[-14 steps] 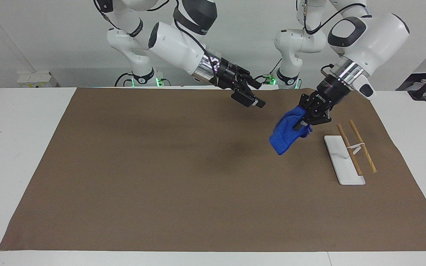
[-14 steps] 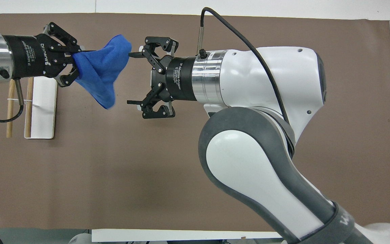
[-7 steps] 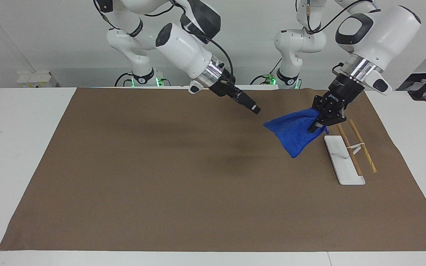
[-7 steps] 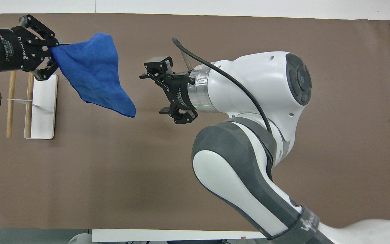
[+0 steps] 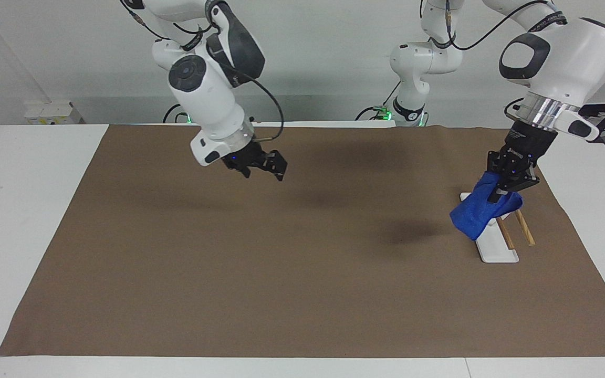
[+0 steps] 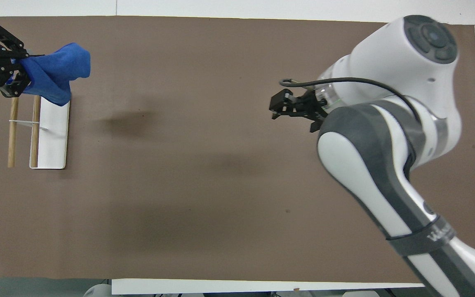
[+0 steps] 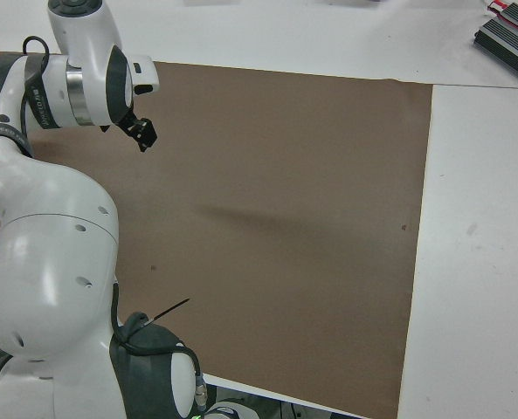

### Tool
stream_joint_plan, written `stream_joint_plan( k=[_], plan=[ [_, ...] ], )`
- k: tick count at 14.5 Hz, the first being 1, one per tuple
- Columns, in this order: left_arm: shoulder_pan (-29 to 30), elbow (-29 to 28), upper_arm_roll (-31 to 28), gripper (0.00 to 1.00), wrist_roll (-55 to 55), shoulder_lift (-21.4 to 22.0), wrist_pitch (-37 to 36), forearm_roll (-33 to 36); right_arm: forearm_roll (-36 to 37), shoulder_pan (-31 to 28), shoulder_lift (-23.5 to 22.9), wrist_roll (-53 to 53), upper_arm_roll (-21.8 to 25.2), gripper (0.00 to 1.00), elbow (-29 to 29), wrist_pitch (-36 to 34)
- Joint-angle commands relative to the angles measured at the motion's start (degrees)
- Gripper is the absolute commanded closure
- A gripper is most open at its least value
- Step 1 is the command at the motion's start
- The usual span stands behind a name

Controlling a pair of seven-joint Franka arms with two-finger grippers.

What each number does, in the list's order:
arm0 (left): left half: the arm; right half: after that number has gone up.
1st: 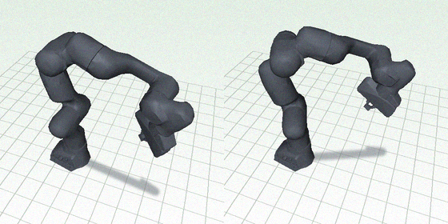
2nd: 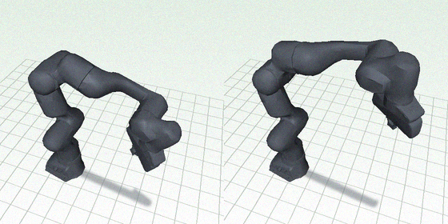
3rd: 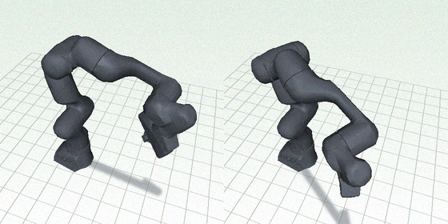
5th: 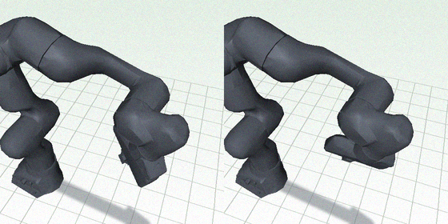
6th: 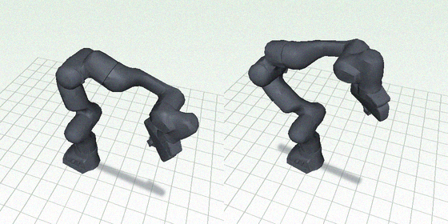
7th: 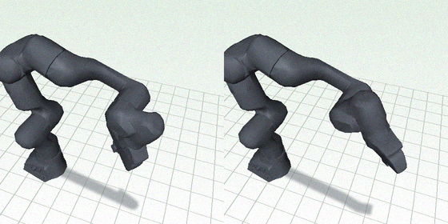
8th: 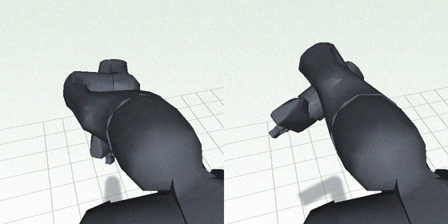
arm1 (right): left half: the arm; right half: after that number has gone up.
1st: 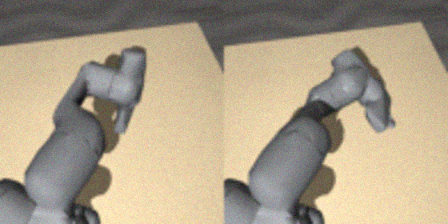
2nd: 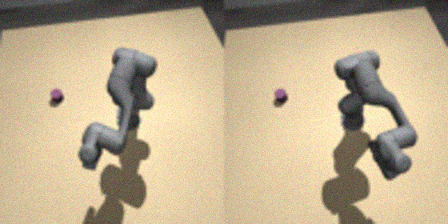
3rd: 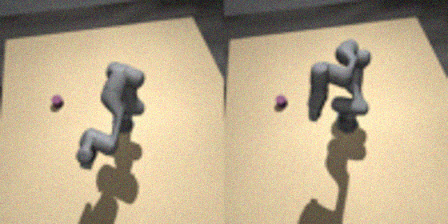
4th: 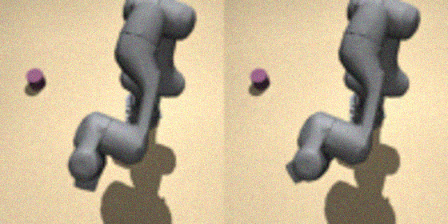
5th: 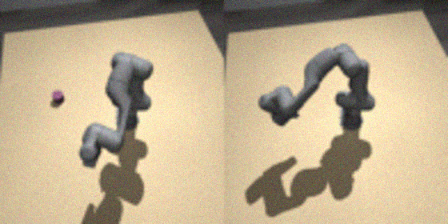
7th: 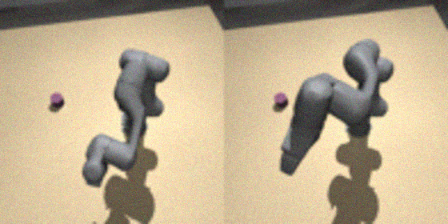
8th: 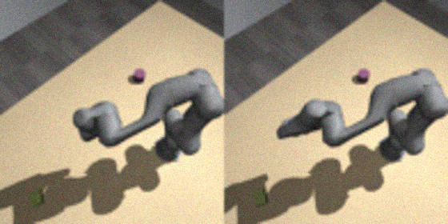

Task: Right arm passes towel to left arm to hang
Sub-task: 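Drape the towel over the wooden rack while the right gripper returns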

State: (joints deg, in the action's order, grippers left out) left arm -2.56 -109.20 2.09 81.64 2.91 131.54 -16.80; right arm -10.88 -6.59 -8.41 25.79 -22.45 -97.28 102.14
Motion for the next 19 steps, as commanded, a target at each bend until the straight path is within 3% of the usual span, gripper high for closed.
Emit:
stream_joint_plan(
  k=[1, 4, 7, 9, 12, 15, 19],
  plan=[
    [2.0, -4.7, 0.5, 0.98, -3.2, 2.4, 3.3, 1.3, 1.7, 1.2, 2.3, -10.9, 9.0, 0.00, 1.2, -4.7],
    [3.0, -8.3, 0.5, 0.99, -3.2, 1.9, 8.0, 1.3, 2.8, 3.8, 4.3, -21.6, 20.2, 0.00, 1.4, -4.9],
    [3.4, -11.2, 0.5, 0.99, -4.9, 1.9, 11.1, 1.9, 3.1, 5.1, 5.5, -27.2, 27.8, 0.00, 1.5, -5.0],
    [4.8, -14.5, 0.5, 0.99, -7.7, 2.2, 12.9, 2.2, 7.6, 6.1, 5.5, -27.0, 28.6, 0.00, 1.5, -5.0],
    [5.6, -16.6, 0.5, 0.98, -10.7, 2.4, 14.8, 2.3, 8.6, 6.1, 5.5, -26.6, 28.2, 0.00, 3.7, -7.5],
    [4.0, -16.4, 0.8, 0.98, -6.9, 2.2, 15.0, 2.3, 9.6, 6.2, 5.5, -26.1, 27.6, 0.00, 4.3, -8.7],
    [7.0, -16.4, 0.7, 0.98, -9.6, 1.9, 15.1, 2.3, 9.8, 6.2, 5.2, -23.6, 25.5, 0.00, 5.9, -10.4]
  ],
)
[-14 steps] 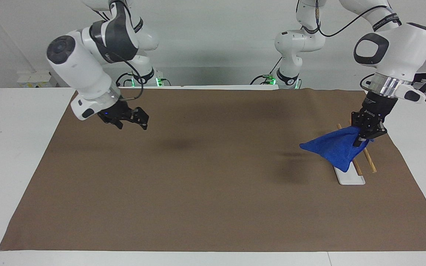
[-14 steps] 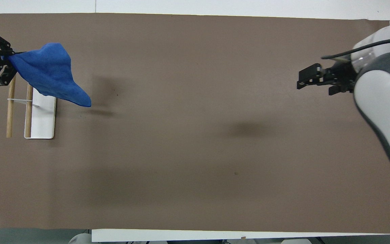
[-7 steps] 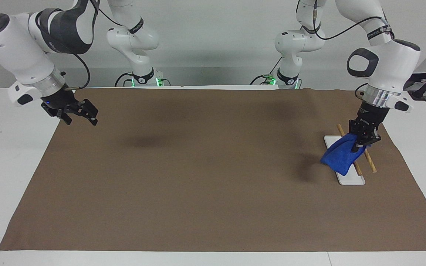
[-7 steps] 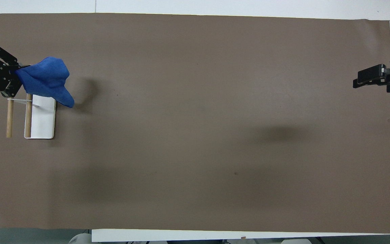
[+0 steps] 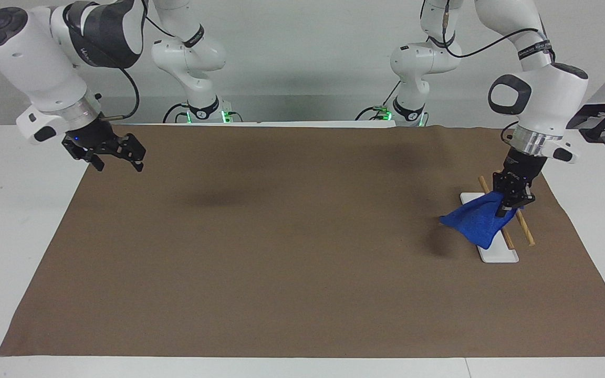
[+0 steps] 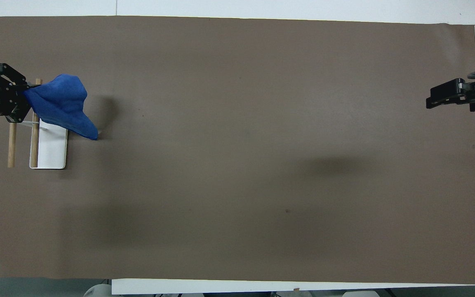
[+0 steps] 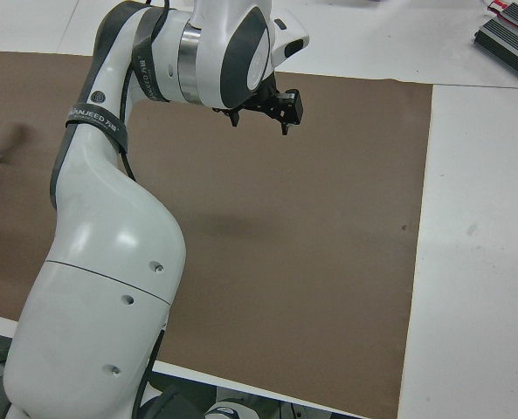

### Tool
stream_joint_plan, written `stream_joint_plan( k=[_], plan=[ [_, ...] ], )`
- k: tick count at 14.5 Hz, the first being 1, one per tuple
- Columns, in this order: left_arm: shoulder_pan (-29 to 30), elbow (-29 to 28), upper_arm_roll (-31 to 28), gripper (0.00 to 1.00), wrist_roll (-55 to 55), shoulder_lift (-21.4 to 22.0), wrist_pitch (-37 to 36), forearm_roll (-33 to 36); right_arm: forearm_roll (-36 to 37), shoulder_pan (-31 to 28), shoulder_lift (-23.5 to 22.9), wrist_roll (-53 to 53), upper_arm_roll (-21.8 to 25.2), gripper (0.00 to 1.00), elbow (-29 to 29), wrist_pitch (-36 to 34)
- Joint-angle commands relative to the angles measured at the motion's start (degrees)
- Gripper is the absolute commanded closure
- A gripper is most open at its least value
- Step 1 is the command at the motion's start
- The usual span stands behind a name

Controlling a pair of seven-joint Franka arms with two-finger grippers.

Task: Right arm passes towel to left arm to hang
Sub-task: 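Drape the towel over the wooden rack while the right gripper returns, then release the towel on the rack and withdraw the left gripper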

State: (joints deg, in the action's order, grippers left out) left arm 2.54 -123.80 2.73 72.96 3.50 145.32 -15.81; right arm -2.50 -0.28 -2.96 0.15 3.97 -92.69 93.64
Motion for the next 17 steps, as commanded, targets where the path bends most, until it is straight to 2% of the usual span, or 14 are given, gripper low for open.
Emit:
stream_joint_plan(
  k=[1, 8, 15, 17],
  plan=[
    [2.7, -1.8, 0.1, 0.98, -3.2, 1.3, 1.3, 1.3, 1.7, -0.2, -0.2, 2.0, -1.4, 0.00, 1.3, -2.0],
    [9.1, -1.4, -0.1, 0.98, -12.1, 1.1, 2.2, 2.0, 1.3, -0.6, -0.5, 1.9, -1.0, 0.00, 1.4, -1.4],
    [12.4, -0.7, -0.1, 0.98, -11.8, 0.2, 5.7, 3.3, 0.8, -0.9, -0.6, 1.6, -0.5, 0.00, 2.9, -2.0],
    [12.7, -0.9, -0.1, 0.98, -10.4, -1.5, 9.5, 3.3, 0.8, -0.8, -0.6, 1.6, -0.6, 0.00, 2.9, -2.0]
  ],
)
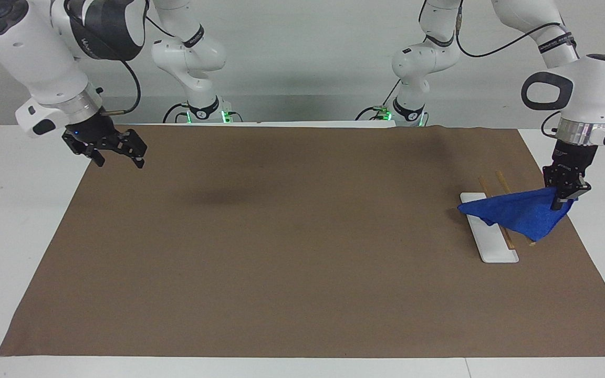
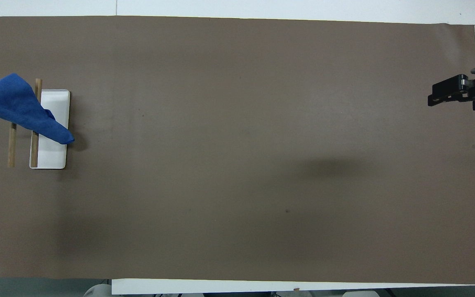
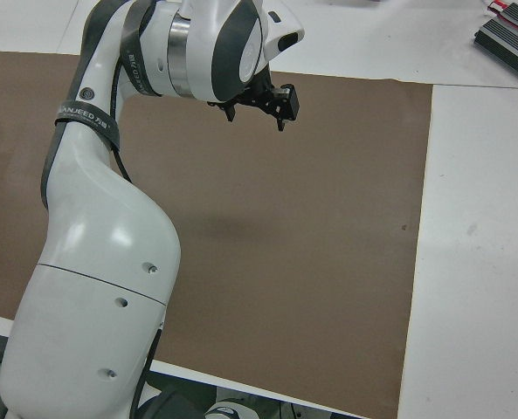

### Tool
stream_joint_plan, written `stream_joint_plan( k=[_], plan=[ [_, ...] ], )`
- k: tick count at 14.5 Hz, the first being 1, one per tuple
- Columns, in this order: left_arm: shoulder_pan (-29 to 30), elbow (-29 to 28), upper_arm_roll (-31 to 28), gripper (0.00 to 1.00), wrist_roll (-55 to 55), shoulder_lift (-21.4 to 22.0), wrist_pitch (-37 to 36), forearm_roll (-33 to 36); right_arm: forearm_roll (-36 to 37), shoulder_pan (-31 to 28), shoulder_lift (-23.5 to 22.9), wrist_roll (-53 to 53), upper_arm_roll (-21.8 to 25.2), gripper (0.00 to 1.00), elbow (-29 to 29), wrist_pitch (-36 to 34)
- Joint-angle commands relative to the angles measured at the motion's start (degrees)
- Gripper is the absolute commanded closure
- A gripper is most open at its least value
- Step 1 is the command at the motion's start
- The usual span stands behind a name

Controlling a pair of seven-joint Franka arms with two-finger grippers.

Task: Right arm passes towel to left arm to hang
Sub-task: 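Release the towel on the rack and withdraw the left gripper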

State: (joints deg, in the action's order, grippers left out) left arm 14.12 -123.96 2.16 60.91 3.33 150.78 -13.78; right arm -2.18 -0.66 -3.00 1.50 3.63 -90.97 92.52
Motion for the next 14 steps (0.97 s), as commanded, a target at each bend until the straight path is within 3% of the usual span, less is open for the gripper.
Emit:
stream_joint_plan(
  k=[1, 8, 12, 14],
  plan=[
    [1.1, -0.8, 0.5, 0.98, 2.9, -2.3, 6.1, 1.3, 0.5, -0.4, -0.6, 0.3, -0.3, 0.00, 1.1, -0.9],
    [1.6, -0.9, 0.6, 0.95, 2.1, -3.9, 4.7, 1.5, 0.5, -0.2, -0.6, 0.6, -0.4, 0.00, 1.1, -1.3],
    [2.1, -1.6, 0.5, 0.93, -5.3, -3.4, 0.8, 1.5, 0.5, -0.2, -0.6, 0.6, -0.4, 0.00, 1.1, -1.3],
    [2.4, -1.5, 0.5, 0.85, -5.8, -3.4, 0.7, 1.5, 0.5, -0.2, -0.6, 0.6, -0.3, 0.00, 1.1, -1.4]
  ],
)
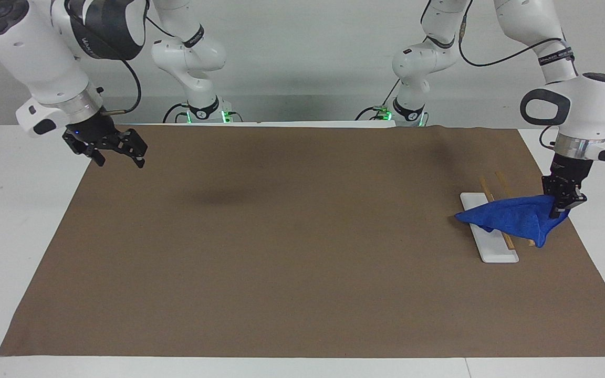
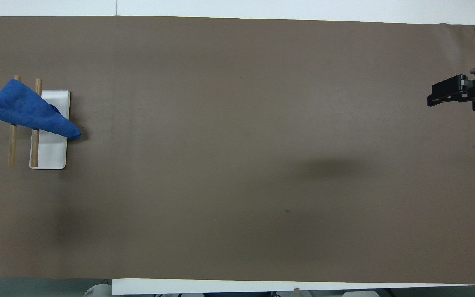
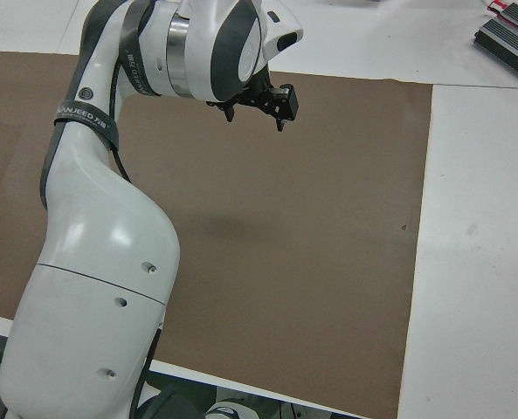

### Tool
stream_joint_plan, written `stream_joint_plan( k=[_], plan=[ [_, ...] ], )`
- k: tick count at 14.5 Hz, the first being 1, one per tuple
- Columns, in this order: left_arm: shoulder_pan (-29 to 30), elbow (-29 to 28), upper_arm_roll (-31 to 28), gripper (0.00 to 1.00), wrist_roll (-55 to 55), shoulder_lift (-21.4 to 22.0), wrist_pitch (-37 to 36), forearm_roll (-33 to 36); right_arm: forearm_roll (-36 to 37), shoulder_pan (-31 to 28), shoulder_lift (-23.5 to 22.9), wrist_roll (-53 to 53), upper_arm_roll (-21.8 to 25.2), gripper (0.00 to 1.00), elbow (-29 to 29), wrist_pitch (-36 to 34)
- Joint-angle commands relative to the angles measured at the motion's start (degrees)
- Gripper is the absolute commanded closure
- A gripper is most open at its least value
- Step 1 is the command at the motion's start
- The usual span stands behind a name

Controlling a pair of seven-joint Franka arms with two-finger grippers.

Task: Right arm passes towel to left arm to hang
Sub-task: 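Release the towel on the rack and withdraw the left gripper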

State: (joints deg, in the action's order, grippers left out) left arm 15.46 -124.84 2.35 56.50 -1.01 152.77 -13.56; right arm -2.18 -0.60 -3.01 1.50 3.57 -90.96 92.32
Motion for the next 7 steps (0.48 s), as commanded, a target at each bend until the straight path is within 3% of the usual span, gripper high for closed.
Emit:
stream_joint_plan(
  k=[1, 4, 5, 6, 7],
  plan=[
    [1.2, -0.4, 0.3, 0.79, -1.5, 0.8, -1.3, 1.3, 0.5, -0.3, -0.6, 0.6, -0.3, 0.00, 1.1, -1.2],
    [1.2, -0.3, 0.3, 0.61, -1.5, 0.9, -2.1, 1.3, 0.5, -0.3, -0.6, 0.6, -0.3, 0.00, 1.1, -1.2],
    [1.2, -0.1, 0.3, 0.35, -1.5, 0.8, -2.1, 1.3, 0.5, -0.3, -0.6, 0.6, -0.3, 0.00, 1.1, -1.2],
    [1.4, 0.1, 0.3, 0.01, -1.4, 0.7, -2.2, 1.3, 0.5, -0.3, -0.6, 0.6, -0.2, 0.00, 1.1, -1.2],
    [1.4, 0.6, 0.2, 0.00, -1.4, 0.7, -2.7, 1.3, 0.5, -0.2, -0.6, 0.6, -0.3, 0.00, 1.1, -1.2]
  ],
)
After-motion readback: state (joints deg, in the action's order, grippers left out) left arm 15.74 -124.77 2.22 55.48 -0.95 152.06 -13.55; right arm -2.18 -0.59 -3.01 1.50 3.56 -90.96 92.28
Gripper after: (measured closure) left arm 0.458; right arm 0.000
